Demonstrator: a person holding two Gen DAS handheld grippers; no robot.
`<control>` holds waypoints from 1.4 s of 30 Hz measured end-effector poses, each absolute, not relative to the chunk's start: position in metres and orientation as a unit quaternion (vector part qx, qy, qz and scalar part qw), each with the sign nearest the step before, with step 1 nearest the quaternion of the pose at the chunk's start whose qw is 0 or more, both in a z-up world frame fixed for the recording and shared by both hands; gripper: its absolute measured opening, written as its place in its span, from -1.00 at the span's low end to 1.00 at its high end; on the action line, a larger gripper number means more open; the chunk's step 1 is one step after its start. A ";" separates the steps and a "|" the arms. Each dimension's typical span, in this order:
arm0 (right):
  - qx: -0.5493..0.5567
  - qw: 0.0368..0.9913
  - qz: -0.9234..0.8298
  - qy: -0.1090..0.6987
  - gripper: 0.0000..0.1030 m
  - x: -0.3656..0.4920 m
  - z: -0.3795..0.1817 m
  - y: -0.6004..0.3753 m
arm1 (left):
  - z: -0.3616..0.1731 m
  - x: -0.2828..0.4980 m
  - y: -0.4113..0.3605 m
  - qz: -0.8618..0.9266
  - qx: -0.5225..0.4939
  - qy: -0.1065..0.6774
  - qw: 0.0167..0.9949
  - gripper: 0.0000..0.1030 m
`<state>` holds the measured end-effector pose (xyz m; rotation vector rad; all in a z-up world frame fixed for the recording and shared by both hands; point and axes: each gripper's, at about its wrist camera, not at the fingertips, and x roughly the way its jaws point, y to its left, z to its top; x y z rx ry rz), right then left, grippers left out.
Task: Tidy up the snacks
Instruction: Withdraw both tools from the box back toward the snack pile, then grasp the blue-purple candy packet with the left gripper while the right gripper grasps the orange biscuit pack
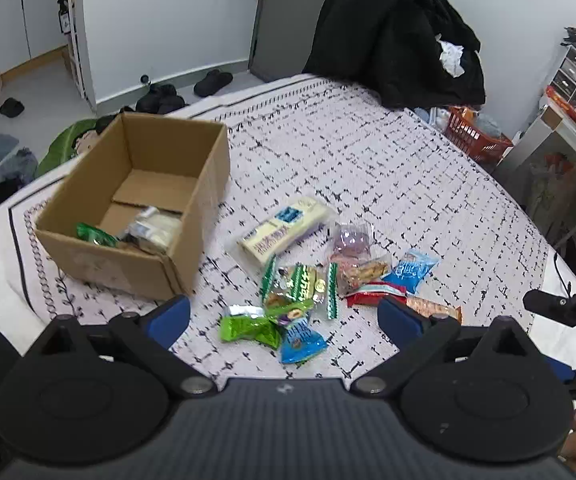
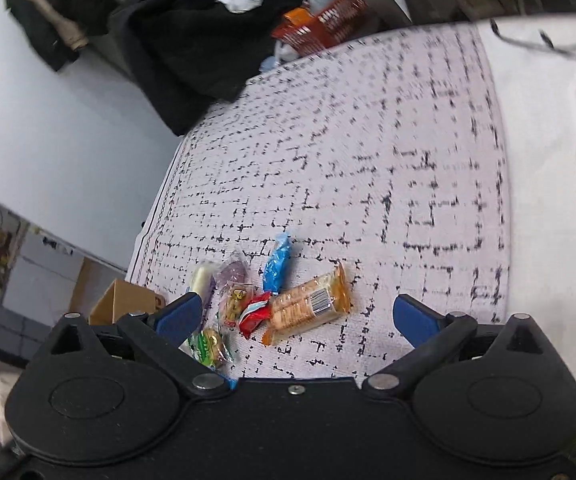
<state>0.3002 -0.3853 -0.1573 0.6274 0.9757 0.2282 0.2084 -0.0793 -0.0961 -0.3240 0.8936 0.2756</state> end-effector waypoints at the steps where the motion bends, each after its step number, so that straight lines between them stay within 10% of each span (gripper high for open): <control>1: 0.303 0.826 0.110 0.462 0.99 0.301 -0.160 -0.387 | -0.099 0.210 -0.080 0.131 -0.158 0.430 0.879 0.86; 15: 0.352 0.772 0.100 0.520 0.96 0.322 -0.195 -0.369 | -0.154 0.237 -0.083 0.152 -0.202 0.473 0.844 0.50; 21: 0.350 0.759 0.111 0.537 0.96 0.330 -0.203 -0.357 | -0.174 0.245 -0.080 0.144 -0.234 0.485 0.831 0.05; 26: 0.342 0.756 0.101 0.549 0.56 0.338 -0.211 -0.351 | -0.189 0.253 -0.079 0.135 -0.260 0.486 0.823 -0.25; 42: 0.334 0.752 0.054 0.566 0.32 0.365 -0.238 -0.340 | -0.214 0.277 -0.080 0.148 -0.250 0.507 0.811 -0.29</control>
